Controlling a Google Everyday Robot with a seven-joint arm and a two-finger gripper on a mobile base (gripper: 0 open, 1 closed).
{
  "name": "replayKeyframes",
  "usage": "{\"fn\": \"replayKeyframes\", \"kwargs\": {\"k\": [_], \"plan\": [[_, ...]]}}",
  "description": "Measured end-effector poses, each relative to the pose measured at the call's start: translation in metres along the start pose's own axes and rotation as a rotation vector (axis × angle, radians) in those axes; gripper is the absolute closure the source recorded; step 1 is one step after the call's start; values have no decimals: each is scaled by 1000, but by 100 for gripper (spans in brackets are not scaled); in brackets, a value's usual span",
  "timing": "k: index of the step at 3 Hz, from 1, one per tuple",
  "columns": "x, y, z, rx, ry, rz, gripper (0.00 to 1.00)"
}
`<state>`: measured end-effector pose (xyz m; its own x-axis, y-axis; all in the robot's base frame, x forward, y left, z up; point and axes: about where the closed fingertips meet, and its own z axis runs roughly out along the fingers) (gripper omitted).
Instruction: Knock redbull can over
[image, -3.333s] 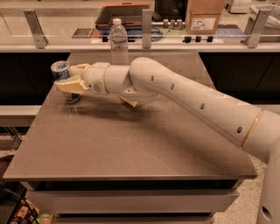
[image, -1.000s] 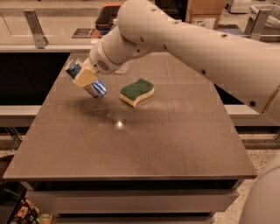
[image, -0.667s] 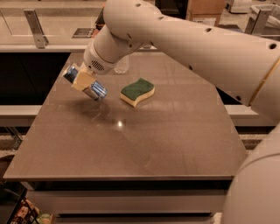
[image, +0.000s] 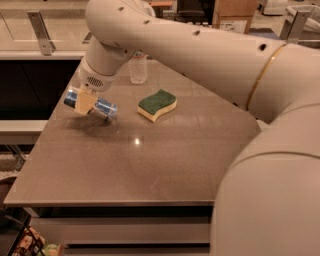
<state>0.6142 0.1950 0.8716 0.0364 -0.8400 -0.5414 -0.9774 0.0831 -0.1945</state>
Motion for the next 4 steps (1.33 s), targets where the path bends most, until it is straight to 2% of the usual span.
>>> {"fn": "replayKeyframes", "kwargs": {"k": [1,2,3,4], "plan": [[-5,9,25,-34,107,-70,100],[-5,11,44,-60,155,-100,100],[-3,11,60,-78,153,-104,100],[-6,10,55,-78,153,-104,84]]}}
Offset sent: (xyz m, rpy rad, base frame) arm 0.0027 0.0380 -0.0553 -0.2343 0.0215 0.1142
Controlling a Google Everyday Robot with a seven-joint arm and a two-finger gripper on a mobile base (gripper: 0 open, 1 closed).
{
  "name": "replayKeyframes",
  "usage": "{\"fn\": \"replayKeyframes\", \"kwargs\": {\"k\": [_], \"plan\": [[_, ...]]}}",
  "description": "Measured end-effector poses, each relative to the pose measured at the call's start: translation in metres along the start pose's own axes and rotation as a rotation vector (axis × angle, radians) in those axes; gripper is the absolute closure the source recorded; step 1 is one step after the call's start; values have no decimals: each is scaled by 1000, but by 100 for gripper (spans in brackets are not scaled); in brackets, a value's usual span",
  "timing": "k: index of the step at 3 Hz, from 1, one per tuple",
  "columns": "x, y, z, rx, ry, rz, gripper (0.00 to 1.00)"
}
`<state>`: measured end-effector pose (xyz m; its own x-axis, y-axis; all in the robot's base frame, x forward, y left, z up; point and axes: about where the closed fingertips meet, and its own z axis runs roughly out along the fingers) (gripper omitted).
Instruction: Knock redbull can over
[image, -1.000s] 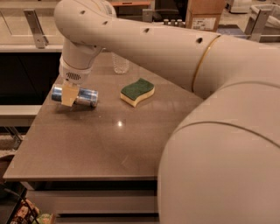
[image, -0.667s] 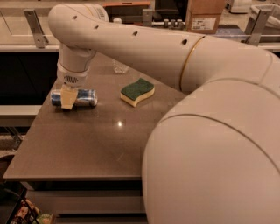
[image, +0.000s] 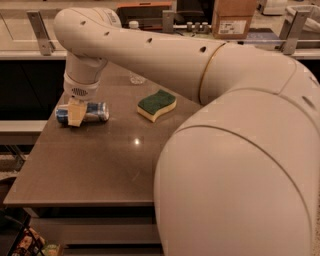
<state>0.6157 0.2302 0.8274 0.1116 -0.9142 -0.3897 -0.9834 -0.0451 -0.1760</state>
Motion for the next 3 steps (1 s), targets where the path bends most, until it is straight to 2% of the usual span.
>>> {"fn": "replayKeyframes", "kwargs": {"k": [3], "plan": [[-1,2,1,-3,1,-3,13]]}}
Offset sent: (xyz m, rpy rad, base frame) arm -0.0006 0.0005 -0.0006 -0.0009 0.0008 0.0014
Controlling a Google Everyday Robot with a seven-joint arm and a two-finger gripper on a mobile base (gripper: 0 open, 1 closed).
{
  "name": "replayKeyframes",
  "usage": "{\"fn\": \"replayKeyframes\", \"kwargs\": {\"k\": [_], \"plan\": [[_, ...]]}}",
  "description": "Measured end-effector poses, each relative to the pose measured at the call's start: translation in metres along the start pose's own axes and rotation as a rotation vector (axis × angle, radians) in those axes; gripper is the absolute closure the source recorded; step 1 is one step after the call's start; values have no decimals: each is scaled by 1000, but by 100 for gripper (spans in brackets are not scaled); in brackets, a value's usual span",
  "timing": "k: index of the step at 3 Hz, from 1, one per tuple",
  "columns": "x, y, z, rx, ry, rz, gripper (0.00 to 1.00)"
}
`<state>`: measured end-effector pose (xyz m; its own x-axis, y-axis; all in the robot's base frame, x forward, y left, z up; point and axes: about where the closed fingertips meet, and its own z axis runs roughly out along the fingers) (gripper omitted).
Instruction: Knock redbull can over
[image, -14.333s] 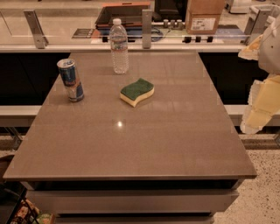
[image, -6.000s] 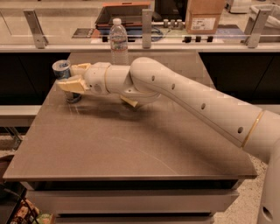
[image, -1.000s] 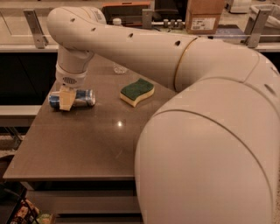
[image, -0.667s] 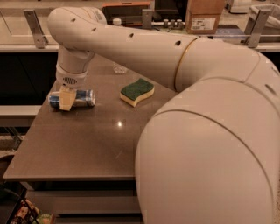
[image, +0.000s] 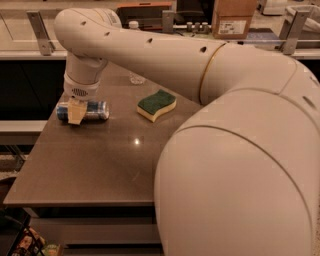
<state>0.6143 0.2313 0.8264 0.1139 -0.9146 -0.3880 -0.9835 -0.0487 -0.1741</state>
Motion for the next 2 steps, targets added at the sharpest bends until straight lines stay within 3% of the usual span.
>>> {"fn": "replayKeyframes", "kwargs": {"k": [1,2], "plan": [[0,0,0,-1,0,-1,0],[0,0,0,-1,0,-1,0]]}}
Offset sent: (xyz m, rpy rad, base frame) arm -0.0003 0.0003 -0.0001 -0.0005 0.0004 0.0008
